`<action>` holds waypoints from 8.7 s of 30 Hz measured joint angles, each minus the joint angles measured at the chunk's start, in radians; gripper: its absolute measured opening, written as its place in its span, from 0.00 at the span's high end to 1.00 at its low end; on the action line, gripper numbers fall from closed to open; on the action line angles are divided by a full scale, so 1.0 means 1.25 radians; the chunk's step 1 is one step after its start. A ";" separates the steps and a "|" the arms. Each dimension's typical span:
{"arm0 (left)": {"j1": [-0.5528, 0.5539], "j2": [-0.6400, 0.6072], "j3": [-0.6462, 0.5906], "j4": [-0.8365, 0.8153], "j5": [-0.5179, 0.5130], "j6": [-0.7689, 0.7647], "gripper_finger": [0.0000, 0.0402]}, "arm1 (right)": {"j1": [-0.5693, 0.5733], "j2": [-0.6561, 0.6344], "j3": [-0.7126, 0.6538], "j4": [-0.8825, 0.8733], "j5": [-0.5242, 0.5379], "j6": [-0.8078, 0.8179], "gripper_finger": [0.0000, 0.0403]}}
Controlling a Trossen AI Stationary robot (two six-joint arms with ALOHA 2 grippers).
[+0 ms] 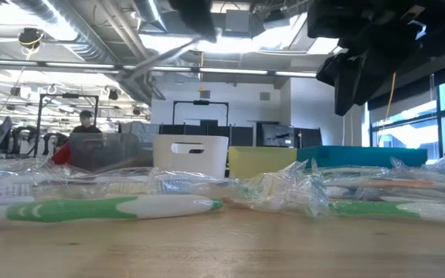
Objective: Pick & Place Toothbrushes
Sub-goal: Put the purple toothbrush into the white bin, then put the green toothbrush into the blue bin
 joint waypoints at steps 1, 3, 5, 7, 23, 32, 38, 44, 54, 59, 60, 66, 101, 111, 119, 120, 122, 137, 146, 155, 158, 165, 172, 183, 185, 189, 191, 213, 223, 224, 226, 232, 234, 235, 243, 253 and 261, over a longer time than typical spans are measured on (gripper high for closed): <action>0.016 0.000 0.000 0.024 0.023 0.011 0.94 | 0.002 0.000 0.000 0.000 0.000 0.000 0.52; 0.047 0.000 0.000 0.062 0.061 0.026 0.93 | 0.004 0.000 0.000 0.000 0.000 0.000 0.53; 0.073 0.000 0.000 0.095 0.083 0.029 0.93 | 0.004 0.000 0.000 0.000 0.000 0.000 0.54; 0.097 0.000 0.000 0.124 0.105 0.029 0.93 | 0.004 0.000 0.000 -0.001 0.000 0.000 0.56; 0.225 0.000 -0.021 0.245 0.207 0.016 0.93 | -0.015 0.000 0.000 0.007 0.000 0.011 0.66; 0.290 0.003 -0.021 0.313 0.255 -0.033 0.93 | -0.043 0.000 0.000 0.022 0.059 -0.045 0.74; 0.317 0.016 -0.021 0.327 0.264 -0.063 0.93 | -0.055 0.000 0.000 0.025 0.105 -0.091 0.80; 0.335 0.028 -0.063 0.410 0.303 -0.126 0.93 | -0.055 0.000 0.000 0.043 0.105 -0.122 0.84; 0.350 0.030 -0.188 0.467 0.266 -0.231 0.93 | -0.055 0.000 0.000 0.047 0.105 -0.127 0.89; 0.350 0.029 -0.250 0.528 0.255 -0.276 0.93 | -0.055 0.000 0.000 0.059 0.105 -0.128 0.90; 0.350 0.029 -0.263 0.543 0.255 -0.290 0.93 | -0.055 0.000 0.000 0.058 0.105 -0.128 0.91; 0.350 0.029 -0.332 0.584 0.237 -0.338 0.93 | -0.055 0.000 0.000 0.061 0.105 -0.126 0.92; 0.383 0.033 -0.450 0.656 0.214 -0.364 0.91 | -0.055 0.000 0.000 0.089 0.104 -0.123 0.93; 0.383 0.034 -0.450 0.646 0.212 -0.357 0.89 | -0.055 0.000 0.000 0.097 0.103 -0.124 0.89; 0.383 0.034 -0.450 0.643 0.207 -0.355 0.81 | -0.055 0.000 0.000 0.097 0.102 -0.124 0.83; 0.383 0.034 -0.450 0.643 0.207 -0.355 0.80 | -0.055 0.000 0.000 0.097 0.102 -0.124 0.82; 0.383 0.034 -0.450 0.643 0.207 -0.355 0.77 | -0.055 0.000 0.000 0.097 0.102 -0.124 0.81; 0.393 0.010 -0.428 0.686 0.202 -0.324 0.61 | -0.055 0.000 0.000 0.097 0.100 -0.134 0.71; 0.339 -0.149 -0.391 0.683 0.207 -0.292 0.63 | -0.053 0.000 0.000 0.098 -0.047 -0.332 0.67; 0.204 -0.275 -0.390 0.599 0.195 -0.292 0.63 | -0.018 0.000 0.000 0.123 -0.060 -0.538 0.71; 0.151 -0.281 -0.390 0.565 0.189 -0.294 0.63 | -0.001 0.000 0.000 0.138 -0.059 -0.572 0.73; 0.017 -0.258 -0.390 0.521 0.137 -0.315 0.64 | 0.028 0.021 0.000 0.193 -0.056 -0.569 0.72; -0.116 -0.246 -0.390 0.476 0.035 -0.364 0.63 | 0.059 0.093 0.000 0.209 0.016 -0.566 0.62; -0.383 -0.246 -0.390 0.456 -0.264 -0.493 0.64 | 0.052 0.173 0.000 0.193 0.022 -0.550 0.56; -0.428 -0.245 -0.390 0.456 -0.325 -0.514 0.64 | 0.053 0.179 0.000 0.192 0.022 -0.547 0.58; -0.502 -0.243 -0.390 0.455 -0.422 -0.553 0.64 | 0.053 0.179 0.000 0.180 0.030 -0.529 0.60; -0.531 -0.243 -0.390 0.455 -0.458 -0.574 0.64 | 0.053 0.179 0.000 0.170 0.047 -0.524 0.61; -0.616 -0.185 -0.391 0.458 -0.569 -0.671 0.64 | -0.014 0.268 0.000 0.181 0.085 -0.575 0.58; -0.616 -0.185 -0.391 0.455 -0.583 -0.649 0.64 | -0.013 0.269 0.000 0.189 0.085 -0.574 0.73; -0.616 -0.185 -0.391 0.455 -0.583 -0.649 0.64 | -0.013 0.269 0.000 0.189 0.085 -0.570 0.75; -0.616 -0.185 -0.391 0.455 -0.583 -0.648 0.64 | -0.013 0.269 0.000 0.189 0.085 -0.562 0.80; -0.616 -0.185 -0.391 0.455 -0.583 -0.648 0.64 | -0.013 0.269 0.000 0.170 0.085 -0.544 0.96; -0.616 -0.185 -0.391 0.455 -0.583 -0.648 0.64 | -0.013 0.269 0.000 0.166 0.085 -0.540 0.96; -0.616 -0.185 -0.391 0.455 -0.583 -0.648 0.64 | -0.013 0.269 0.000 0.165 0.085 -0.535 0.96; -0.616 -0.185 -0.391 0.454 -0.583 -0.648 0.64 | 0.007 0.266 0.003 0.158 0.133 -0.525 0.94; -0.616 -0.185 -0.391 0.452 -0.587 -0.648 0.64 | 0.049 0.266 0.127 0.045 0.176 -0.510 0.95; -0.616 -0.185 -0.391 0.451 -0.587 -0.648 0.64 | 0.070 0.265 0.299 -0.210 0.240 -0.303 0.95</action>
